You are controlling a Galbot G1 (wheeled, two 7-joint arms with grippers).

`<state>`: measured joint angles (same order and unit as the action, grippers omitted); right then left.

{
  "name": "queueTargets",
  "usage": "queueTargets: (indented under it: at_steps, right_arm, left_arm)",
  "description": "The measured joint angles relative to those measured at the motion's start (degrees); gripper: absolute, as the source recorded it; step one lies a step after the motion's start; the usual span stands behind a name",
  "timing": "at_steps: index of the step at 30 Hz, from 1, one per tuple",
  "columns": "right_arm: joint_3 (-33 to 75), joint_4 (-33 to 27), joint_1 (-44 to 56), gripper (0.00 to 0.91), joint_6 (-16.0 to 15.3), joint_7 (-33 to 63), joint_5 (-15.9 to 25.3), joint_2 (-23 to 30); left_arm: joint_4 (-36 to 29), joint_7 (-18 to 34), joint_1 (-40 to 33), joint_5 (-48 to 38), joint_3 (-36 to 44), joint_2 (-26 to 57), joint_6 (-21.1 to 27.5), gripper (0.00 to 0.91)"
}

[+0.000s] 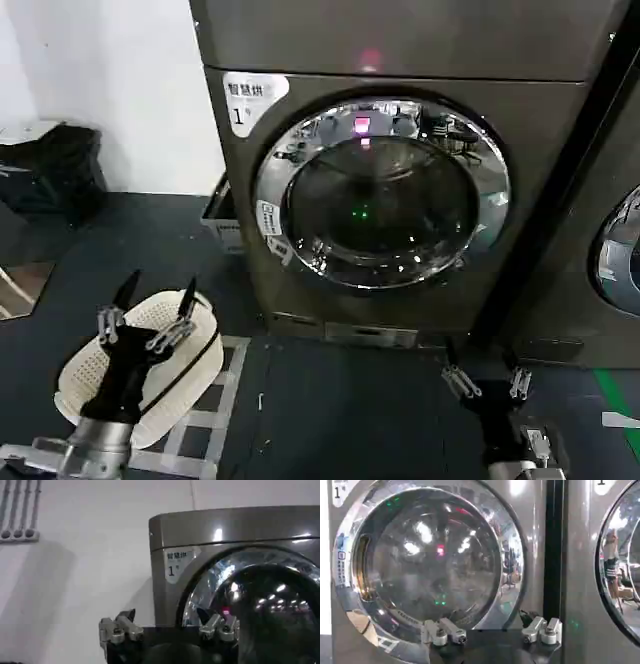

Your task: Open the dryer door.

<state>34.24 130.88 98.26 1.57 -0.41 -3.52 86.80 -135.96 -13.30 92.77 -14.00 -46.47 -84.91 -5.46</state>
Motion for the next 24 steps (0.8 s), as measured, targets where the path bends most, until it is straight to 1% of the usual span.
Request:
queueTargets:
  at_steps: [1, 4, 8, 9, 11, 14, 18, 23, 24]
  right_arm:
    - [0.2, 0.0, -0.1, 0.907, -0.2, -1.0, 0.0, -0.1]
    - [1.0, 0.7, -0.9, 0.907, -2.4, -5.7, -0.8, -1.2]
    - [1.2, 1.3, -3.4, 0.907, -7.0, -10.9, -5.7, -3.9]
    - [1.2, 0.9, -4.6, 0.907, -7.6, -12.2, -6.3, -5.0]
    - [0.7, -0.5, -7.2, 0.907, -7.9, -14.3, -6.7, -7.3]
    - [-0.2, -3.6, -11.6, 0.907, -8.4, -16.6, -9.1, -12.2]
    - [-2.1, -7.3, -16.8, 0.907, -9.9, -18.2, -13.7, -19.3]
    - [-6.7, -11.4, -23.6, 0.907, -10.3, -19.5, -21.3, -26.4]
    - [-7.7, -12.2, -25.2, 0.907, -10.4, -19.7, -22.3, -27.5]
  left_arm:
    - [-0.1, 0.4, 0.0, -0.1, 0.1, 0.0, 0.6, 0.907]
    - [-0.1, 1.0, 0.1, -0.3, 0.5, 0.0, 1.4, 0.907]
    - [0.0, 0.0, 0.1, -0.2, 0.7, 0.0, 1.6, 0.907]
    - [0.0, -0.1, 0.1, -0.1, 0.8, -0.1, 1.6, 0.907]
    - [0.2, -0.1, 0.1, 0.1, 1.0, 0.0, 1.6, 0.907]
    - [0.0, -0.1, 0.6, 0.0, 0.7, 0.3, 1.5, 0.907]
    - [-0.1, -0.2, 1.5, 0.0, 0.7, 0.3, 1.2, 0.907]
    - [0.3, -0.1, 1.8, 0.5, 0.8, 0.0, 0.8, 0.907]
    - [0.4, -0.1, 1.9, 0.5, 0.8, -0.1, 0.8, 0.907]
